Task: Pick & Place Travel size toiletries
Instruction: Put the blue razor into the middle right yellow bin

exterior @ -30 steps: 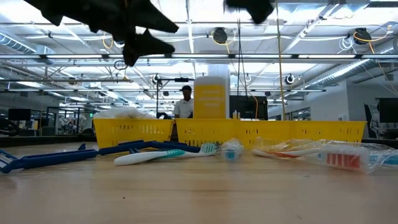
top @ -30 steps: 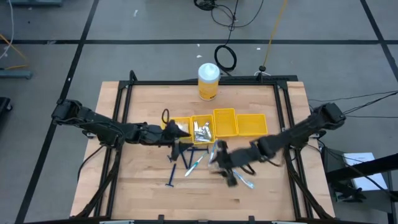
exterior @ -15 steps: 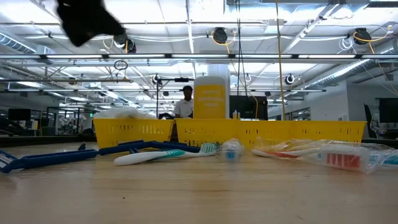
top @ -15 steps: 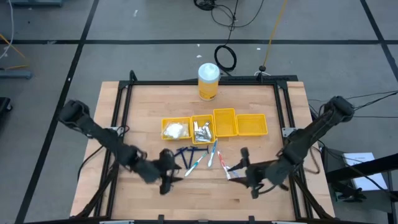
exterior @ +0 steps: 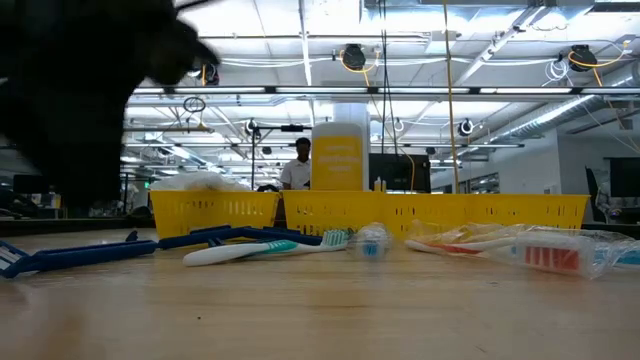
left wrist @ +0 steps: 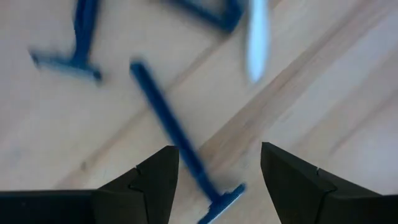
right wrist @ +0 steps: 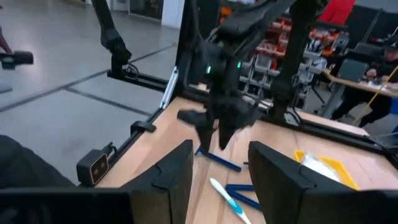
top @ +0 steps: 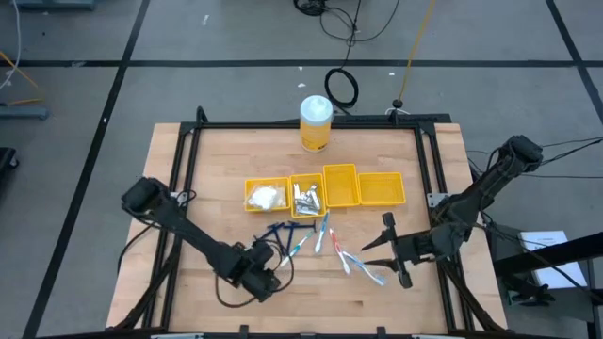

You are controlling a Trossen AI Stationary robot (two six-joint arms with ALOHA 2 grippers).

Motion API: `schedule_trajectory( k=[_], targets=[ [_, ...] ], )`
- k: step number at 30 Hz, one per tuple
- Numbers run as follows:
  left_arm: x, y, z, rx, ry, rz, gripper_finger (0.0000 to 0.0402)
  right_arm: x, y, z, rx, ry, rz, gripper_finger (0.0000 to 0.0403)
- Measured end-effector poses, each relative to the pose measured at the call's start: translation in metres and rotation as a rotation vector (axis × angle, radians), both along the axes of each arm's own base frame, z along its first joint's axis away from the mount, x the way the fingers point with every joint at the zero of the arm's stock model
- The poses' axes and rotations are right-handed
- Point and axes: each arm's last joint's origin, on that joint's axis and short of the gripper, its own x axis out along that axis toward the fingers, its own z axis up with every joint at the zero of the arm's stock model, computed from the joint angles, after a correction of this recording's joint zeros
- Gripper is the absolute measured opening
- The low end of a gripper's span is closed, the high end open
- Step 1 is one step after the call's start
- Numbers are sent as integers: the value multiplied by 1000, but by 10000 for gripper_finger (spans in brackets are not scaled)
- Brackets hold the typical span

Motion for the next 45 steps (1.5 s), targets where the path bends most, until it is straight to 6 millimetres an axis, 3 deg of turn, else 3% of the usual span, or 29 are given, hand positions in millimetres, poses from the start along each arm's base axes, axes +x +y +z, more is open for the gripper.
schedule_trajectory(
  k=[8,17,20,29,32,39,45],
  targets=[
    [6,7,-29,-71,175,145,223,-1,-1,-3,-17,-25,3,141],
    [9,9,-38,-108,226,203,217,-1,-1,-3,-5,-25,2,141],
    [7,6,-38,-122,236,205,185,-1,-1,-3,-5,-25,0,141],
    [6,1,-39,-103,212,149,21,-1,-2,-3,-5,-24,-1,141],
    [6,1,-39,-79,202,104,10,-1,-2,-3,-5,-24,-1,141],
    [-5,-8,-27,88,55,55,6,-1,-2,-3,-5,-24,-1,141],
    [-9,-23,9,223,-195,4,5,4,-8,-2,3,-33,-42,141]
  ],
)
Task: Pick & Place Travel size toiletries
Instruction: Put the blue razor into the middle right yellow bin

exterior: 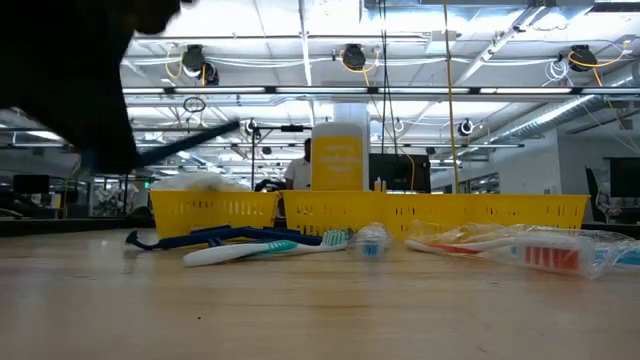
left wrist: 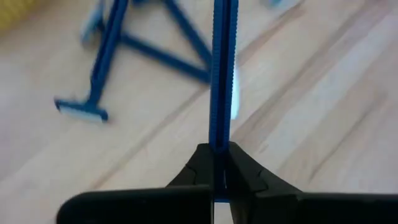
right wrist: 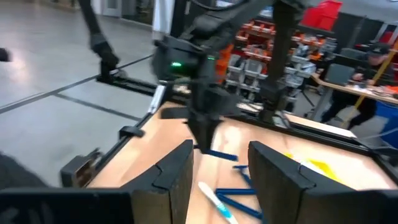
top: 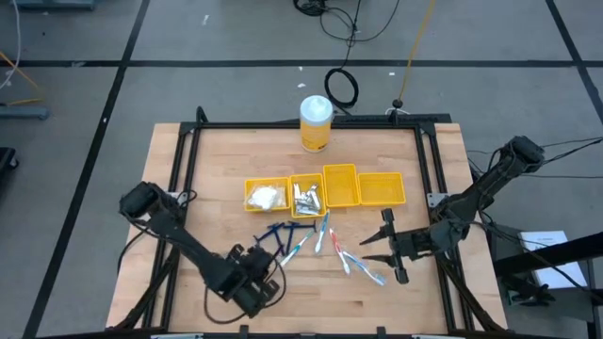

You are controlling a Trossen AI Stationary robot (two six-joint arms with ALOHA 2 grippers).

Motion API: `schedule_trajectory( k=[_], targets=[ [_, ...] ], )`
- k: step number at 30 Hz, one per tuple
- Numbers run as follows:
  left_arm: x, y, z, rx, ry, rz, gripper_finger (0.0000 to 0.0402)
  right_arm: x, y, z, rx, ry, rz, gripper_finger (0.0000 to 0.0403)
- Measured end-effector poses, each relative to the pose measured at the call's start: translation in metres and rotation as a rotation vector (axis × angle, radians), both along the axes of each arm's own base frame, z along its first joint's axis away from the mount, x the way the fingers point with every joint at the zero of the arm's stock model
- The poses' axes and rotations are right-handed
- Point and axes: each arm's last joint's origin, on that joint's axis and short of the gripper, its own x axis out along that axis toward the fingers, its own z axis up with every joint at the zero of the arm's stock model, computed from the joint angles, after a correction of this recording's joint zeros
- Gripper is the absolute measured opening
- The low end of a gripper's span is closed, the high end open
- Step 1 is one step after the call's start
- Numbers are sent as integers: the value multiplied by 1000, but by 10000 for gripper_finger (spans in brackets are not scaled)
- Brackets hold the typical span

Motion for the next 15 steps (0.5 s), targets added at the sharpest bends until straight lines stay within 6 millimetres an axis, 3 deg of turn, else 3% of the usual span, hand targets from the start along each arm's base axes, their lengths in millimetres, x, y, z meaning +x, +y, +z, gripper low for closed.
schedule_trajectory(
  k=[3,8,15],
  targets=[
    [5,-5,17,156,-105,-93,7,7,-9,1,9,-11,-50,141],
    [31,-13,42,440,-293,-304,8,19,-23,0,60,-11,-125,141],
    [71,-1,69,661,-415,-497,9,46,-15,-24,55,20,-96,141]
  ],
)
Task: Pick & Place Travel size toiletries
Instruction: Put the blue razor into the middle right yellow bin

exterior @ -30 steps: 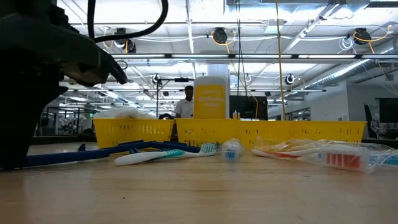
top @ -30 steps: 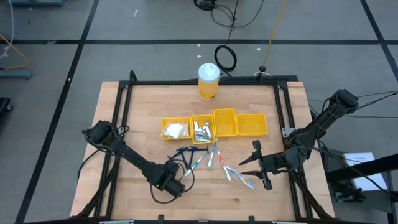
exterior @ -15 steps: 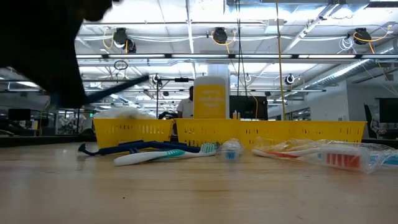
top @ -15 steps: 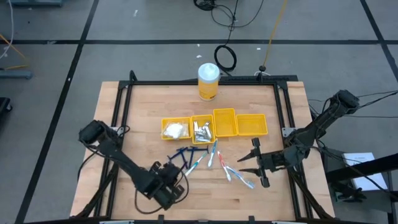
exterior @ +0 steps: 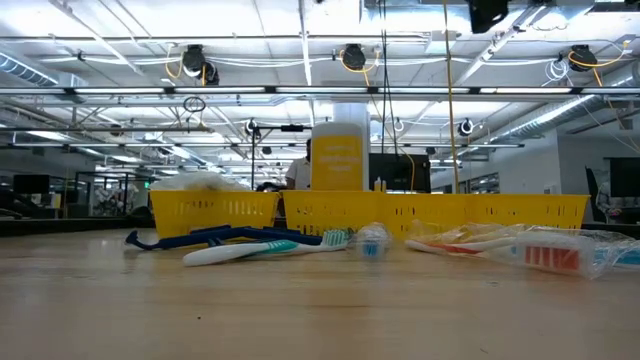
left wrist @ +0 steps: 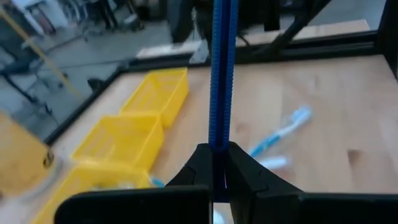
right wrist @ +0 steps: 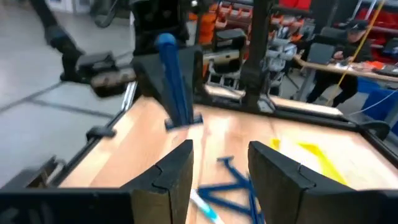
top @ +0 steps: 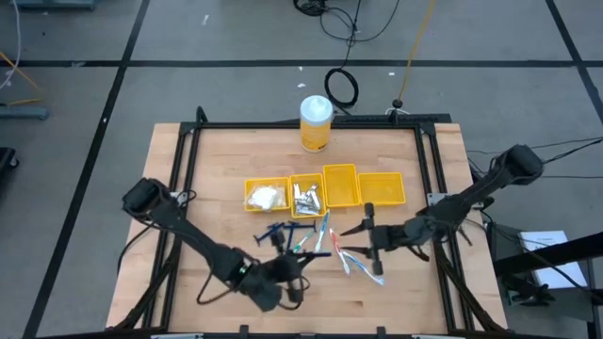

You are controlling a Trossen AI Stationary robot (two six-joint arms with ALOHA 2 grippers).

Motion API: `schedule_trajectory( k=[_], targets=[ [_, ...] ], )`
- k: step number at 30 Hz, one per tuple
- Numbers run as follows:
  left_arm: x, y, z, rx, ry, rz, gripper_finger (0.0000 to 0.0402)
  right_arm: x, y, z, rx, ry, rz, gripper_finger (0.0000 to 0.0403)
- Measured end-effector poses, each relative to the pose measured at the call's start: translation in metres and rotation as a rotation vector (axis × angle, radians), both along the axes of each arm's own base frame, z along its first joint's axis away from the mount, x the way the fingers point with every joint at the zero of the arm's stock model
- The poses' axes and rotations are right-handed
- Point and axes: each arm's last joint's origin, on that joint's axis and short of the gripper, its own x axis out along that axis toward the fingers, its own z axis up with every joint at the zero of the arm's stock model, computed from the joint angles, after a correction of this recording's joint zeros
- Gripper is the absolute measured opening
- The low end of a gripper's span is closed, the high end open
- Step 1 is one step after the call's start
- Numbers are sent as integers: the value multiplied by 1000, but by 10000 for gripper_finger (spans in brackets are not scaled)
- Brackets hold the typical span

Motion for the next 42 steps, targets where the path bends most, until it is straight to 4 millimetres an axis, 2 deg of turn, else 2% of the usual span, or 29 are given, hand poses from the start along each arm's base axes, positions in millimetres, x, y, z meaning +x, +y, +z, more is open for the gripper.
schedule_trajectory(
  k=[4,8,13,16,21,29,34,37,42],
  targets=[
    [16,17,6,-13,-22,-49,9,13,3,-6,-11,-61,44,145],
    [26,33,5,-61,-8,-75,9,18,3,-8,-2,-88,103,172],
    [31,39,6,-67,-9,-96,10,19,3,-7,8,-110,115,213],
    [32,40,7,-86,-15,-125,10,19,3,-5,-9,-127,114,216],
    [33,39,8,-96,-20,-140,10,19,3,-4,-16,-136,113,168],
    [35,42,10,-140,-40,-152,10,19,3,-3,-29,-150,116,26],
    [36,43,10,-210,-42,-163,11,19,3,-4,-27,-147,120,27],
    [38,45,10,-231,-45,-172,26,19,3,-4,-30,-142,120,26],
    [39,45,13,-223,-63,-163,105,22,-2,-8,-28,-102,91,24]
  ],
)
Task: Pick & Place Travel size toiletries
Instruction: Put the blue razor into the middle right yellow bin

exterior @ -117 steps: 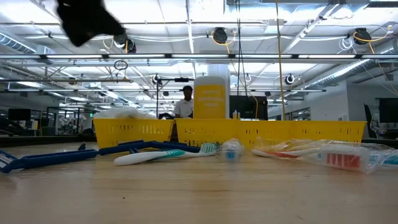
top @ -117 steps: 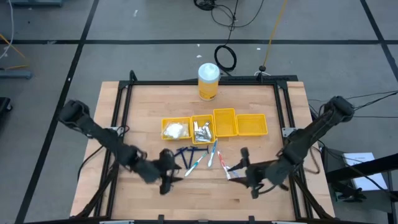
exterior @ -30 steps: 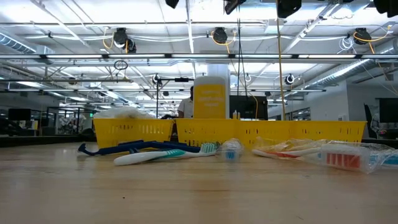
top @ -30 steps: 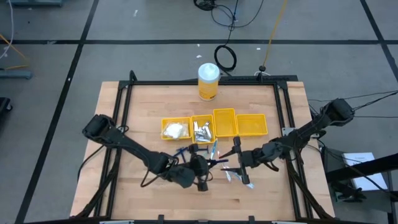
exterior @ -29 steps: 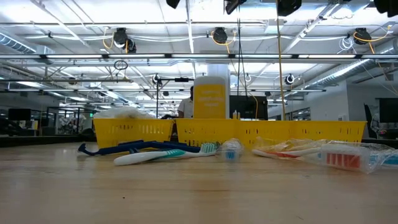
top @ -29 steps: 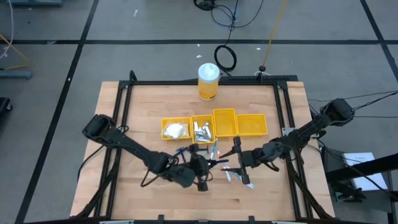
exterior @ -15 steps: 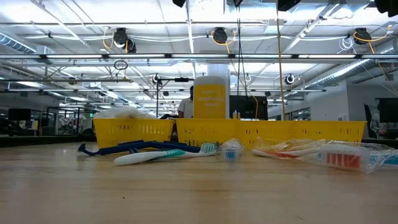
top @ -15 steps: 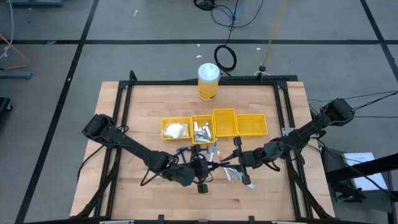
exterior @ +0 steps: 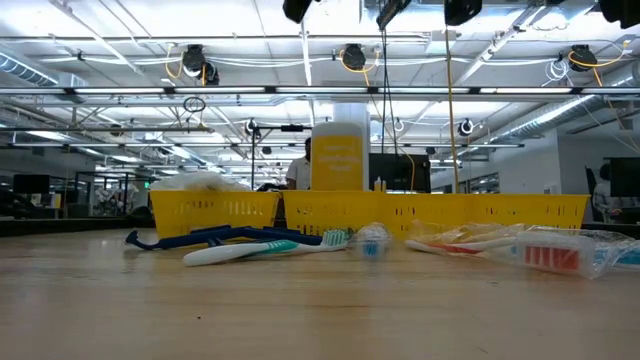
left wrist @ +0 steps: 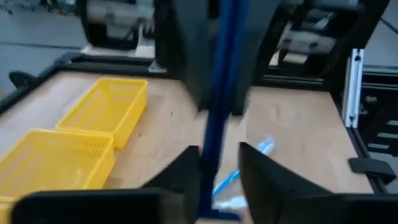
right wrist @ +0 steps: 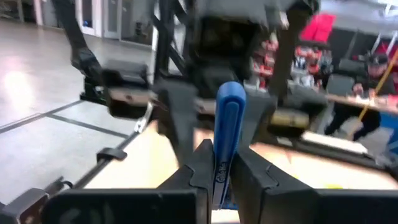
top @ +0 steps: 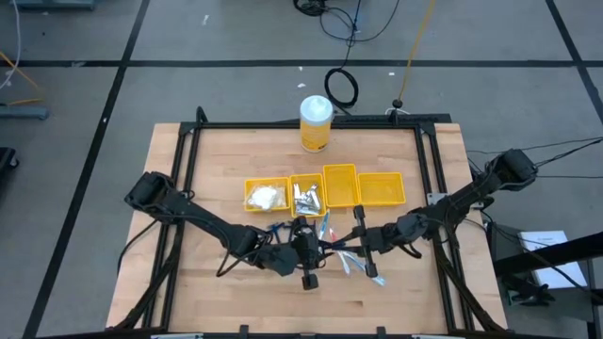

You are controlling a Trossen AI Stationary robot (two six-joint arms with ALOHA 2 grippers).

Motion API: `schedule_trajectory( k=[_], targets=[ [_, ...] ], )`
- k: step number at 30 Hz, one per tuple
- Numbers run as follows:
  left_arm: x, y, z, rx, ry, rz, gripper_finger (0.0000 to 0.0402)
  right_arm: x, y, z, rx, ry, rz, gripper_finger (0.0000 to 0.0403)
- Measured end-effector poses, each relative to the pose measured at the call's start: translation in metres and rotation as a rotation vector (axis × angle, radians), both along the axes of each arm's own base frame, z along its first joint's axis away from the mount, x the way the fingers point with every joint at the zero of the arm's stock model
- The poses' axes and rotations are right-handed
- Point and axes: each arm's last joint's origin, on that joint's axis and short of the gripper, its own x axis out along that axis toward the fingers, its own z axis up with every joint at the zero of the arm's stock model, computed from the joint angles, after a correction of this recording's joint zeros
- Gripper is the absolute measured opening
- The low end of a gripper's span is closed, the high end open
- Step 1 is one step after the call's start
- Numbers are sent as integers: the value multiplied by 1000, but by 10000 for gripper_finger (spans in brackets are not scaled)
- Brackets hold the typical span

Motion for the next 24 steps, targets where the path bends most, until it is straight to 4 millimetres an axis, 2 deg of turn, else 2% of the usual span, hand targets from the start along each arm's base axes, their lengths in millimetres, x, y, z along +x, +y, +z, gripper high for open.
schedule_trajectory(
  k=[6,9,11,16,18,21,24],
  targets=[
    [2,-3,16,38,15,-11,213,6,-15,-9,17,105,-68,24],
    [0,-2,23,27,85,56,247,7,-23,-16,-22,175,-217,24],
    [-7,-2,23,-12,148,117,261,5,-31,-30,-93,264,-362,24],
    [-29,-10,0,-25,290,250,272,5,-58,-37,-112,333,-665,25],
    [-38,-18,-5,-19,273,302,269,2,-70,-47,-114,371,-726,25],
    [-55,-28,-13,31,271,373,258,0,-87,-52,-58,349,-792,24],
    [-68,-32,-16,31,270,444,244,-8,-104,-67,-33,359,-855,26]
  ],
)
